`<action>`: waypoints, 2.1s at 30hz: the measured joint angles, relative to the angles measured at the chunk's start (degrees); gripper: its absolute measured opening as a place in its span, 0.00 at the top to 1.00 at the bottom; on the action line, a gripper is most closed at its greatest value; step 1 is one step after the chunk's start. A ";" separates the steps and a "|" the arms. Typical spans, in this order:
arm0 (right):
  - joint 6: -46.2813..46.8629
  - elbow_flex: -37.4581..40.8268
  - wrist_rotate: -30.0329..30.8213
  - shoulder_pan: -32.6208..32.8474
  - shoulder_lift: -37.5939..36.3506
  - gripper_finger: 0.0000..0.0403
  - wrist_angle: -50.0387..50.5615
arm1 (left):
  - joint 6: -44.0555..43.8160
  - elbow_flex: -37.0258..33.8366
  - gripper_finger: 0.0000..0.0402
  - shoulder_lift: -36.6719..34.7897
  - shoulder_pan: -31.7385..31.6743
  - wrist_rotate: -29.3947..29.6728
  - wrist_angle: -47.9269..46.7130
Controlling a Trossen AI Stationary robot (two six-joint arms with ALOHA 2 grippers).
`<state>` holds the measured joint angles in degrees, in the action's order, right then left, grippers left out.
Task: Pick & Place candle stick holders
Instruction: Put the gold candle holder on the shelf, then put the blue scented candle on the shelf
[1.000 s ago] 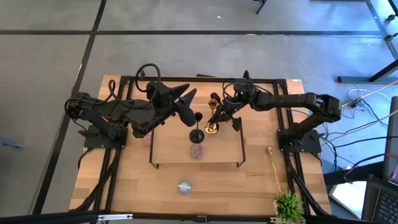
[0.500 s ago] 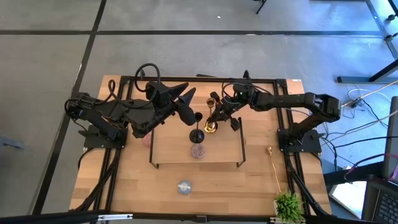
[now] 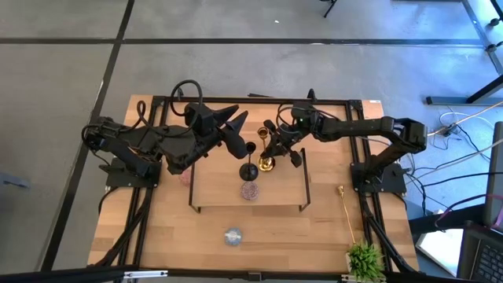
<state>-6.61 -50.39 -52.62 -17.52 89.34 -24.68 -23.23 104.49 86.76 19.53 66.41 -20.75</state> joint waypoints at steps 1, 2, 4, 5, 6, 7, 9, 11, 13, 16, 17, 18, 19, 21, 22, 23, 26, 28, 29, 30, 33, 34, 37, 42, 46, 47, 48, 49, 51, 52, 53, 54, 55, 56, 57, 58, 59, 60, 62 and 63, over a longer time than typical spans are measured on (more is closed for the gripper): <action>0.09 0.00 0.01 0.00 0.00 0.96 -0.02 | -0.01 0.00 0.61 0.00 0.00 0.00 0.00; 0.25 0.00 0.00 0.00 0.00 0.95 0.05 | -0.01 0.00 0.61 0.00 0.00 0.00 0.00; 1.04 0.00 0.00 0.00 0.00 0.93 0.03 | -0.01 0.00 0.61 0.00 0.00 0.00 0.00; 1.37 0.00 0.00 0.00 0.00 0.91 0.01 | 0.01 0.00 0.61 0.00 0.00 0.00 0.00; 1.70 0.00 -0.04 0.00 0.00 0.90 0.03 | 0.01 0.00 0.61 0.00 0.00 0.00 -0.02; 1.71 0.00 -0.23 0.00 -0.01 0.89 -0.01 | 0.07 0.00 0.61 0.00 0.00 0.00 0.00; 1.75 0.00 -0.61 0.00 -0.07 0.88 -0.14 | 0.27 0.00 0.61 0.00 0.00 0.00 -0.01; 1.74 0.00 -0.59 0.00 -0.07 0.88 -0.12 | 0.30 0.00 0.61 0.00 0.00 0.00 -0.02; 1.75 0.00 -0.59 0.00 -0.07 0.88 -0.13 | 0.41 0.00 0.61 0.00 0.00 0.00 -0.02; 1.88 0.00 -0.59 0.00 -0.07 0.88 -0.10 | 0.45 0.00 0.61 0.00 0.00 0.00 -0.02; 1.88 0.00 -0.59 0.00 -0.07 0.88 -0.10 | 0.45 0.00 0.61 0.00 0.00 0.00 -0.02; 1.88 0.00 -0.59 0.00 -0.07 0.88 -0.09 | 0.45 0.00 0.61 0.00 0.00 0.00 -0.02; 1.88 0.00 -0.59 0.00 -0.07 0.88 -0.07 | 0.45 0.00 0.61 0.00 0.00 0.00 -0.03; 2.21 0.00 -0.59 -0.03 -0.07 0.87 0.03 | 0.45 0.00 0.61 0.00 0.00 0.00 -0.02; 2.32 0.00 -0.59 -0.04 -0.07 0.87 0.06 | 0.45 0.00 0.61 0.00 0.00 0.00 -0.04; 2.34 0.00 -0.59 -0.07 -0.07 0.87 0.06 | 0.45 0.00 0.61 0.00 0.00 0.00 -0.04; 2.34 0.00 -0.58 -0.07 -0.08 0.87 0.06 | 0.46 0.00 0.61 0.00 0.00 0.00 -0.04; 2.34 0.00 -0.57 -0.07 -0.09 0.87 0.15 | 0.47 0.00 0.61 0.00 0.00 0.00 -0.05; 2.34 0.00 -0.57 -0.07 -0.09 0.87 0.28 | 0.56 0.00 0.61 0.00 0.00 0.00 -0.07; 2.50 0.00 -0.57 -0.07 -0.09 0.87 0.31 | 0.72 0.00 0.61 0.00 0.00 0.00 -0.06; 2.99 0.00 -0.57 -0.07 -0.09 0.87 0.58 | 0.93 0.00 0.61 0.00 0.00 0.00 -0.04; 3.02 0.00 -0.57 -0.07 -0.09 0.87 0.69 | 0.93 0.00 0.61 0.00 0.00 0.00 -0.06; 3.01 0.00 -0.57 -0.10 -0.11 0.87 0.79 | 0.93 0.00 0.61 0.00 0.00 0.00 -0.04; 3.00 0.00 -1.61 -0.44 -0.11 0.87 0.73 | 0.91 0.00 0.61 0.00 0.00 0.04 -0.04; 3.19 0.00 -2.15 -1.12 -1.01 0.86 0.61 | 0.91 0.00 0.61 0.00 0.00 0.07 -0.04; 3.19 0.00 -2.71 -1.37 -1.39 0.85 0.68 | 0.91 0.00 0.61 0.00 0.00 0.09 -0.04; 3.21 0.00 -2.99 -1.55 -1.59 0.83 0.17 | 0.93 0.00 0.61 0.00 -0.02 0.09 -0.04; 3.36 -0.02 -2.99 -1.62 -1.72 0.81 -0.34 | 0.93 0.00 0.61 0.00 0.00 0.11 -0.04; 4.10 0.00 -2.99 -1.99 -2.04 0.76 0.30 | 0.95 0.00 0.61 0.00 0.00 0.28 -0.02; 4.26 0.00 -2.97 -2.05 -2.08 0.73 0.19 | 0.98 0.00 0.61 0.00 0.00 0.55 -0.03; 4.28 0.00 -2.99 -2.03 -2.14 0.69 0.27 | 1.07 0.00 0.61 0.00 0.00 0.70 -0.03; 4.32 0.00 -2.96 -2.03 -2.14 0.66 0.34 | 1.30 0.00 0.61 0.00 0.00 0.99 -0.04; 4.55 0.00 -2.97 -2.03 -2.14 0.63 0.54 | 1.36 0.00 0.61 0.00 -0.02 1.06 -0.04; 4.74 0.00 -2.97 -1.96 -2.14 0.60 0.54 | 1.39 0.00 0.61 0.00 -0.01 1.23 -0.04; 4.92 0.00 -2.97 -1.83 -2.14 0.57 0.54 | 1.45 0.00 0.61 0.00 -0.02 1.45 -0.04; 5.12 0.00 -2.97 -1.75 -2.14 0.55 0.52 | 1.50 0.00 0.61 0.00 -0.05 1.55 -0.02; 5.36 0.00 -2.97 -1.67 -2.14 0.53 0.53 | 1.50 0.00 0.61 0.00 -0.16 1.55 -0.04; 5.86 0.00 -2.99 -1.66 -2.14 0.51 0.51 | 1.50 0.00 0.61 0.00 -0.24 1.55 -0.02; 6.19 0.00 -3.02 -1.65 -2.14 0.49 0.50 | 1.52 0.00 0.61 0.00 -0.26 1.55 -0.04; 6.19 0.00 -3.04 -1.68 -2.14 0.49 0.54 | 1.52 0.00 0.61 0.00 -0.26 1.55 -0.02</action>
<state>-0.43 -50.39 -55.66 -19.19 87.20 -24.13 -21.71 104.49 86.76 19.27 67.96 -20.78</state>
